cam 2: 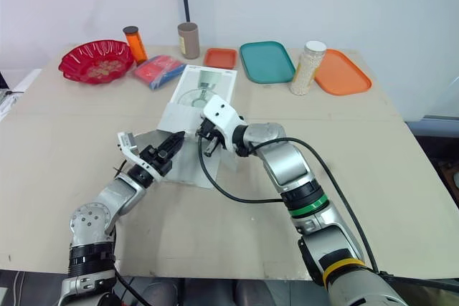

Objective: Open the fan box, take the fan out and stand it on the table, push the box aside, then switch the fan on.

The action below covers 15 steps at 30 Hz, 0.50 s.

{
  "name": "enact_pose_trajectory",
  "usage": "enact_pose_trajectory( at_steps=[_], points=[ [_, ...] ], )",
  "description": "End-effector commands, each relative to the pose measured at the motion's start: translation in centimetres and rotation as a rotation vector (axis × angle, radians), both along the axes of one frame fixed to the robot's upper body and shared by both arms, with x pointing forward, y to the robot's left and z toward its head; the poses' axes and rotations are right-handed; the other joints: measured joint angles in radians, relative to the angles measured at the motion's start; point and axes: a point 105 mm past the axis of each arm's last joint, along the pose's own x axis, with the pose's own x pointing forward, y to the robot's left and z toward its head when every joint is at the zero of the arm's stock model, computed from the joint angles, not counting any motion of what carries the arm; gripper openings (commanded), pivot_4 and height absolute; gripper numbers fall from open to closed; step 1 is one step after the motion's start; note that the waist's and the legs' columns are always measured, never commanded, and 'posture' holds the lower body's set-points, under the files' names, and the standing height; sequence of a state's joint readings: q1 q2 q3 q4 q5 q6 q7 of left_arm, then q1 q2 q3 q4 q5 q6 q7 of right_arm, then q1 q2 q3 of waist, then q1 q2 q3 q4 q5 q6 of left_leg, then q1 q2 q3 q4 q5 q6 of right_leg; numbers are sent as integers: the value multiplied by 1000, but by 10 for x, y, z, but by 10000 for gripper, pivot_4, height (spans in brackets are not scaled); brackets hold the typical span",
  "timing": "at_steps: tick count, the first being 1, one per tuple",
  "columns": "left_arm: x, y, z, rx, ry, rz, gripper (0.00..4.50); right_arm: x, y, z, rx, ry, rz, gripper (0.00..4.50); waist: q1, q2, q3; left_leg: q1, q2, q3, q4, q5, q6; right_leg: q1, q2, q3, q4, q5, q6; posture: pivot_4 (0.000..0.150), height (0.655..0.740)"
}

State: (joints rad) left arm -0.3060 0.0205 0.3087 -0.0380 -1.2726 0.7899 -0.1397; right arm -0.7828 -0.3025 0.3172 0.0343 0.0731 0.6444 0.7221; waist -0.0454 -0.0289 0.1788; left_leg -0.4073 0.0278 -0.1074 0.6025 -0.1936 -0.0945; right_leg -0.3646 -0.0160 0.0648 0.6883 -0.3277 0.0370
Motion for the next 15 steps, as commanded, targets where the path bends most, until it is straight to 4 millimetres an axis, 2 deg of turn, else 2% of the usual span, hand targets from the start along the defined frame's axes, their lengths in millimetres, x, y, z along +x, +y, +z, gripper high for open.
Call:
enact_pose_trajectory(
  at_steps=[1, 5, 10, 12, 15],
  points=[
    [-4, -2, 7, 14, -35, -23, 24919, -3, 0, -8, -23, 18, 5, 0, 0, 0, 0, 0, 0, 0, 0, 0, 0, 0, 0, 0, 0, 0, 0, 1500, 7400],
    [-8, 3, -5, 47, 22, -11, 38421, -3, 0, -9, -21, 20, 6, 0, 0, 0, 0, 0, 0, 0, 0, 0, 0, 0, 0, 0, 0, 0, 0, 1500, 7400],
    [-20, 7, -21, 113, 59, -41, 38421, -4, 1, -8, -16, 23, 10, 0, -1, 0, 0, 0, 1, 0, 0, 0, 0, 0, 0, 0, 0, 0, 0, 1500, 7400],
    [-20, 10, -32, 143, 103, -35, 38421, -4, 1, -9, -18, 23, 11, 0, -1, 0, 0, 0, 0, 0, 0, 0, 0, 0, 0, 0, 0, 0, 0, 1500, 7400],
    [-19, 10, -38, 143, 130, -30, 38421, -4, 1, -9, -19, 25, 10, 0, 0, 0, 0, 0, 0, 0, 0, 0, 0, 0, 0, 0, 0, 0, 0, 1500, 7400]
  ],
)
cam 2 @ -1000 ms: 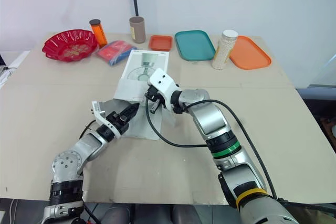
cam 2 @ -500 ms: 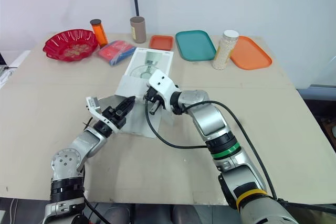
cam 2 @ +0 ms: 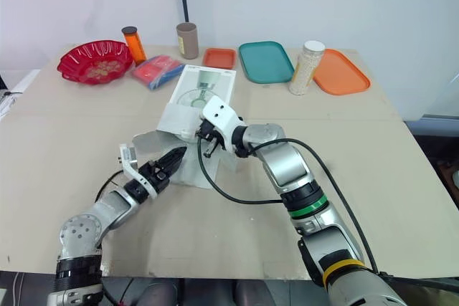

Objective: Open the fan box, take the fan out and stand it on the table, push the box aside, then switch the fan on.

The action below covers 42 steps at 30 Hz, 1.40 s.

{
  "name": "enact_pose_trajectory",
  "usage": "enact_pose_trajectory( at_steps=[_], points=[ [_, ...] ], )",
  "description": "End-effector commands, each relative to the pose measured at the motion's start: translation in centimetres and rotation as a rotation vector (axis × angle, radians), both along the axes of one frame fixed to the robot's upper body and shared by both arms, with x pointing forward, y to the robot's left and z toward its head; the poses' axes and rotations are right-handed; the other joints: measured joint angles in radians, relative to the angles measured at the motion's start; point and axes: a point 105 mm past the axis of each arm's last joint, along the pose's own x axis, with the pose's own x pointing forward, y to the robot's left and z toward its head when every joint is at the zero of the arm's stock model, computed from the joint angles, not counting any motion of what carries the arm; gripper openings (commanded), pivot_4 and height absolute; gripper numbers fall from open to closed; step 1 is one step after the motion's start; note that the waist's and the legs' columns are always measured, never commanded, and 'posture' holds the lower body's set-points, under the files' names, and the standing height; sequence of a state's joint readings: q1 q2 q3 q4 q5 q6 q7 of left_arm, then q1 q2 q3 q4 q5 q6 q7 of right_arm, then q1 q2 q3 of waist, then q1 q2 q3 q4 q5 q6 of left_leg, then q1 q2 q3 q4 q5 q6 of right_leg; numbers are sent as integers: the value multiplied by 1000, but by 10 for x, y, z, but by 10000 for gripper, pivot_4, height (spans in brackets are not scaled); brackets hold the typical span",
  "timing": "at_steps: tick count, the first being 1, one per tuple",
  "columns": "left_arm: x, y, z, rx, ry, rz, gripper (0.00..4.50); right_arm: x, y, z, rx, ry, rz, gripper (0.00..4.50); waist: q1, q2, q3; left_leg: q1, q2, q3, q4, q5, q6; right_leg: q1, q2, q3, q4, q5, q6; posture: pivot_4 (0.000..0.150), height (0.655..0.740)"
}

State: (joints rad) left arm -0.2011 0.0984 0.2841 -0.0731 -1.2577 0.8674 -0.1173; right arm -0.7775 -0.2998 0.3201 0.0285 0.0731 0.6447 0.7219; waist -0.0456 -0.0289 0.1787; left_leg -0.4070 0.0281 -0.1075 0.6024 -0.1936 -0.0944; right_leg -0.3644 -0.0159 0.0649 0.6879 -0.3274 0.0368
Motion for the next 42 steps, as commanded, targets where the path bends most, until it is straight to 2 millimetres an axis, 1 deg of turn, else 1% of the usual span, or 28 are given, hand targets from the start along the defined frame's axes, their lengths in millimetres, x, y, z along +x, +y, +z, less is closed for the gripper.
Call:
enact_pose_trajectory(
  at_steps=[1, 12, 21, 23, 24, 26, 28, 30, 31, 33, 36, 39, 42],
  points=[
    [1, -2, -3, 3, 12, 1, 38421, -3, 0, -8, -19, 25, 6, 0, 0, 0, 0, 0, 0, 0, 0, 0, 0, 0, 0, 0, 0, 0, 0, 1500, 7400],
    [22, -14, 0, -8, 21, 23, 38421, -4, -1, -8, -24, 25, 5, 0, 0, 0, 0, 0, 0, 0, 0, 0, 0, 0, 0, 0, 0, 0, 0, 1500, 7400],
    [29, -15, -5, 32, 57, 40, 38421, -2, -1, -4, -12, 22, 0, 0, 0, 0, 0, 0, 0, 0, 0, 0, 0, 1, 0, 0, 0, 1, 1, 1500, 7400],
    [28, -15, 1, 36, 19, 37, 38421, -2, -1, 1, 0, 16, -4, 0, 0, 0, 0, 0, 0, 0, 0, 0, 0, 1, 0, 0, 0, 1, 1, 1500, 7400],
    [26, -17, 7, 21, -17, 22, 38421, -2, -1, 5, 8, 9, -5, 0, 0, 0, 0, 0, 0, 0, 0, 0, -1, 1, 0, 0, 0, 1, 1, 1500, 7400],
    [23, -19, 12, -1, -35, 5, 38421, -1, -2, 18, 28, -10, -6, 0, 0, 0, 0, 0, 0, 0, 0, 1, -1, 1, 0, 0, 0, 1, 1, 1500, 7400],
    [23, -16, 11, -5, -28, 13, 38421, 0, -5, 33, 65, -17, -8, 0, 0, 0, 0, 0, 0, 0, 0, 1, -1, 1, 0, -1, 0, 1, 1, 1500, 7400],
    [22, -14, 9, -6, -21, 14, 38421, 2, -10, 44, 85, -23, -17, 0, 0, 0, 0, -1, 0, 0, 0, 1, -1, 0, 0, -1, -1, 1, 1, 1500, 7400],
    [22, -14, 8, -2, -16, 12, 38421, 5, -13, 46, 89, -25, -27, 0, 0, 0, 0, -1, 0, 0, 0, 1, -1, 0, 0, -1, -1, 1, 1, 1500, 7400],
    [22, -14, 8, 4, -18, 9, 38421, 9, -19, 44, 84, -23, -47, 0, 0, 0, 0, -1, 0, 0, 0, 0, -1, 0, 0, -1, -2, 1, 1, 1500, 7400],
    [22, -14, 8, 2, -19, 11, 38421, 17, -26, 33, 52, -19, -80, 0, 0, 0, 0, -1, 0, 0, 0, 0, 0, 0, 0, -1, -2, 1, 1, 1500, 7400],
    [25, -14, 12, -7, -31, 15, 38421, 21, -30, 26, 38, -11, -94, 0, 0, 0, 0, -1, 0, 0, 0, 0, 0, 0, 0, -1, -2, 1, 1, 1500, 7400],
    [26, -14, 10, 2, -17, 18, 38421, 25, -34, 18, 24, -1, -111, 0, 0, 0, 0, -1, 0, 0, 0, 0, 0, 0, 0, -1, -2, 1, 1, 1500, 7400]
  ],
)
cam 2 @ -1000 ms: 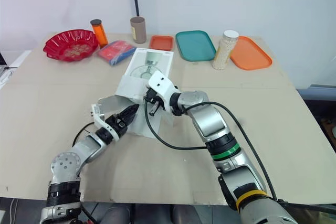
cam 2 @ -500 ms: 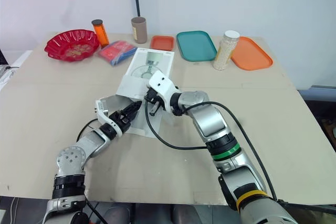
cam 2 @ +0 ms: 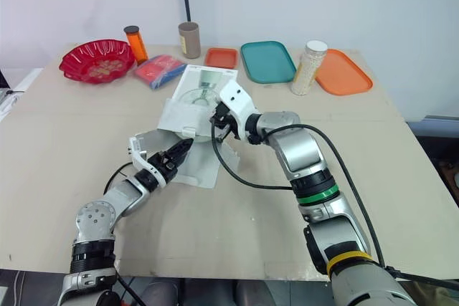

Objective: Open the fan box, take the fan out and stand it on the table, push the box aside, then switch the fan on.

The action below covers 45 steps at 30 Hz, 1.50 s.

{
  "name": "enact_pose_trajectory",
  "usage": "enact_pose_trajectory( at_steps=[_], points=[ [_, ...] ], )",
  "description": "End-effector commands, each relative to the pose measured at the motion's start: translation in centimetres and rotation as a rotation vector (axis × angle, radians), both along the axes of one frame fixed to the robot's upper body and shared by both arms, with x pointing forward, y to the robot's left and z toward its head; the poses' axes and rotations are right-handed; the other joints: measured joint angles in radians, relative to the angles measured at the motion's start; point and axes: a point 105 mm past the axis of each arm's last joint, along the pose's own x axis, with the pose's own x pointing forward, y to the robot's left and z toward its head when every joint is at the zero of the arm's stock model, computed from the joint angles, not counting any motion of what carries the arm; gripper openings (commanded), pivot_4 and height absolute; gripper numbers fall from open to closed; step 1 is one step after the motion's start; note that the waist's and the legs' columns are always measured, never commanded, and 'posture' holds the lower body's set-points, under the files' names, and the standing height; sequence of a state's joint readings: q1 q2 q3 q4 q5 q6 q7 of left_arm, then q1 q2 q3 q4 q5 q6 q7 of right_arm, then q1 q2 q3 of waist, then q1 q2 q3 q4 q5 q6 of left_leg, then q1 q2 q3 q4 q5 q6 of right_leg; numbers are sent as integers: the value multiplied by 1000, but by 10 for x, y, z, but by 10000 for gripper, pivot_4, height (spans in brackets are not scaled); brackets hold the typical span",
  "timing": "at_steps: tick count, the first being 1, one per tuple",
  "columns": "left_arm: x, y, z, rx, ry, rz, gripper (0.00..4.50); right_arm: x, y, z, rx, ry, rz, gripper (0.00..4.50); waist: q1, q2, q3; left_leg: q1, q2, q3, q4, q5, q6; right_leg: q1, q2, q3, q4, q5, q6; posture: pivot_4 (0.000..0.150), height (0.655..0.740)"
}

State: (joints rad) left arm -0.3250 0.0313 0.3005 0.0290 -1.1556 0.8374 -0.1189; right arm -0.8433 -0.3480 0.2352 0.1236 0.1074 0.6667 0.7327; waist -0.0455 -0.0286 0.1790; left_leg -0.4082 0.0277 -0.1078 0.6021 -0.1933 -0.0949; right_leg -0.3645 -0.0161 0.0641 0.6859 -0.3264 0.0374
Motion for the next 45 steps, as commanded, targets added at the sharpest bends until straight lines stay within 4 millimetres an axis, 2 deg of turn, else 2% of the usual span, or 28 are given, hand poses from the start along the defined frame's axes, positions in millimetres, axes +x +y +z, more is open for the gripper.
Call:
enact_pose_trajectory(
  at_steps=[1, 6, 16, 23, 34, 40, 45],
  points=[
    [1, 0, 3, 6, -6, 0, 38421, 4, -5, 1, -13, -25, -16, 0, 0, 0, 0, 0, 0, 0, 0, 0, 0, 0, 0, 0, 0, 0, 0, 1500, 7400],
    [3, 0, 5, 1, -10, 3, 38421, 7, -7, -7, -28, -23, -25, 0, 0, 0, 0, 0, 0, 0, 0, 0, 0, 0, 0, 0, 0, 0, 0, 1500, 7400],
    [11, 1, 9, -17, -12, 24, 38421, 4, -1, -6, -16, -30, -8, 0, 0, 0, 0, 0, 0, 0, 0, 1, -1, 1, 0, 0, 0, 0, 0, 1500, 7400],
    [13, -5, 22, -55, -66, 8, 38421, 2, 1, -8, -17, -28, -4, 0, 0, 0, 0, 0, 0, 0, 0, 1, -1, 1, 0, 0, 0, 1, 0, 1500, 7400],
    [16, -7, 24, -70, -74, 11, 38421, -1, 2, -11, -27, -23, 7, 0, 0, 0, 0, 0, 0, 0, 0, 1, -1, 1, 0, 0, 0, 1, 0, 1500, 7400],
    [9, -6, 51, -171, -180, -10, 38421, -2, 2, -13, -39, -25, 6, 0, 0, 0, 0, 0, 0, 0, 0, 1, -1, 1, 0, 0, 0, 1, 0, 1500, 7400],
    [16, -9, 33, -90, -98, 0, 38421, -2, 3, -14, -40, -26, 11, 0, 0, 0, 0, 0, 0, 0, 0, 1, -2, 1, 0, 0, 0, 0, 0, 1500, 7400]
  ],
)
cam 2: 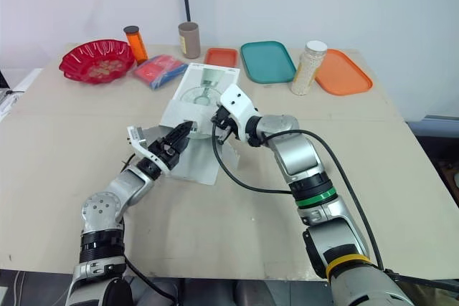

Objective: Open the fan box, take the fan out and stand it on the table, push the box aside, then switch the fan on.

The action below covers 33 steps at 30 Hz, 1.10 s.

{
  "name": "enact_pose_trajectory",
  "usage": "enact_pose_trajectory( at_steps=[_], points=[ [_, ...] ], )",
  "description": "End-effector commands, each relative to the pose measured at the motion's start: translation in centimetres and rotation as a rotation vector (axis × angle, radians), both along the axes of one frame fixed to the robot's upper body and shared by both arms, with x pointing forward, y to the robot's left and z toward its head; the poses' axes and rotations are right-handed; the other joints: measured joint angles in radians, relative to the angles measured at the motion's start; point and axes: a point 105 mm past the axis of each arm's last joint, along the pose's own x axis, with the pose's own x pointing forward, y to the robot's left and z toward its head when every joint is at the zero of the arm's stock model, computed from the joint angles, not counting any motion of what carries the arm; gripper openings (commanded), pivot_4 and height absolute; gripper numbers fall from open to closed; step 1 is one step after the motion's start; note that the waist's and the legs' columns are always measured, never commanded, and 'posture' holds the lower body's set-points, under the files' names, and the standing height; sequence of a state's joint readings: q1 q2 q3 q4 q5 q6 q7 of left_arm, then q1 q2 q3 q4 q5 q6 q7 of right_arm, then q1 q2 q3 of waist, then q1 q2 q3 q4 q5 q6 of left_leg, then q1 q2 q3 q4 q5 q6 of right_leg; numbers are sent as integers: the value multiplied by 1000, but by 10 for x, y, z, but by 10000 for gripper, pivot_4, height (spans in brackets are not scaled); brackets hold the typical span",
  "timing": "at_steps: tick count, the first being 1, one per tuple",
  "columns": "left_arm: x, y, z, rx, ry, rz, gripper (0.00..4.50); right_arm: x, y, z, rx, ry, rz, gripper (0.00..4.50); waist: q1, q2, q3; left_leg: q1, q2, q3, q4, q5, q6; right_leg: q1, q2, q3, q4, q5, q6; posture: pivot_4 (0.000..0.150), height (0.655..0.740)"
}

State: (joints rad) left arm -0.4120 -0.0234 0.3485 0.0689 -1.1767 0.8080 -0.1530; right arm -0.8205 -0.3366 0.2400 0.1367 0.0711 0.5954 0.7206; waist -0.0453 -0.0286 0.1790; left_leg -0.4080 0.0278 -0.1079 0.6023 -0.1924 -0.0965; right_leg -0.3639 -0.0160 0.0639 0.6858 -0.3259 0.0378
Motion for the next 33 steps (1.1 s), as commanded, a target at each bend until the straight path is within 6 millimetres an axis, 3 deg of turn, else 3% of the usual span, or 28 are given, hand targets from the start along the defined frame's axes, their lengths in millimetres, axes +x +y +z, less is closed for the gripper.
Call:
enact_pose_trajectory(
  at_steps=[1, 10, 15, 18, 29, 30, 31, 33],
  points=[
    [3, -3, 4, 34, -12, -3, 38421, -3, 3, -10, -29, 19, 14, 0, 0, 0, 0, 0, 0, 0, 0, 0, 0, 0, 0, 0, 0, 0, 0, 1500, 7400],
    [1, 0, -12, 46, 51, 3, 38421, -4, 2, -11, -34, 19, 14, 0, 0, 0, 0, 0, 0, 0, 0, 0, 0, 0, 0, 0, 0, 0, 0, 1500, 7400],
    [4, -1, -10, 30, 43, 14, 38421, -5, 1, -12, -38, 21, 12, 0, 0, 0, 0, 0, 0, 0, 0, 0, 0, 0, 0, 0, 0, 0, 0, 1500, 7400],
    [5, -2, -11, 30, 48, 18, 31451, -5, 1, -12, -40, 20, 14, 0, 0, 0, 0, 0, 0, 0, 0, 0, 0, 0, 0, 0, 0, 0, 0, 1500, 7400],
    [7, 1, -5, -23, 28, 40, 31451, -7, 2, -15, -46, 24, 16, 0, 0, 0, 0, 0, 0, 0, 0, 0, -1, 0, 0, 0, 0, 0, 0, 1500, 7400],
    [6, 0, -5, -23, 28, 36, 26242, -7, 2, -15, -46, 24, 16, 0, 0, 0, 0, 0, 0, 0, 0, 0, -1, 0, 0, 0, 0, 0, 0, 1500, 7400],
    [6, -1, -5, -22, 28, 33, 24697, -7, 2, -15, -46, 25, 16, 0, 0, 0, 0, 0, 0, 0, 0, 0, -1, 0, 0, 0, 0, 0, 0, 1500, 7400],
    [5, -1, -5, -19, 30, 28, 17451, -7, 2, -15, -46, 24, 16, 0, 0, 0, 0, 0, 0, 0, 0, 0, -1, 0, 0, 0, 0, 0, 0, 1500, 7400]
  ],
)
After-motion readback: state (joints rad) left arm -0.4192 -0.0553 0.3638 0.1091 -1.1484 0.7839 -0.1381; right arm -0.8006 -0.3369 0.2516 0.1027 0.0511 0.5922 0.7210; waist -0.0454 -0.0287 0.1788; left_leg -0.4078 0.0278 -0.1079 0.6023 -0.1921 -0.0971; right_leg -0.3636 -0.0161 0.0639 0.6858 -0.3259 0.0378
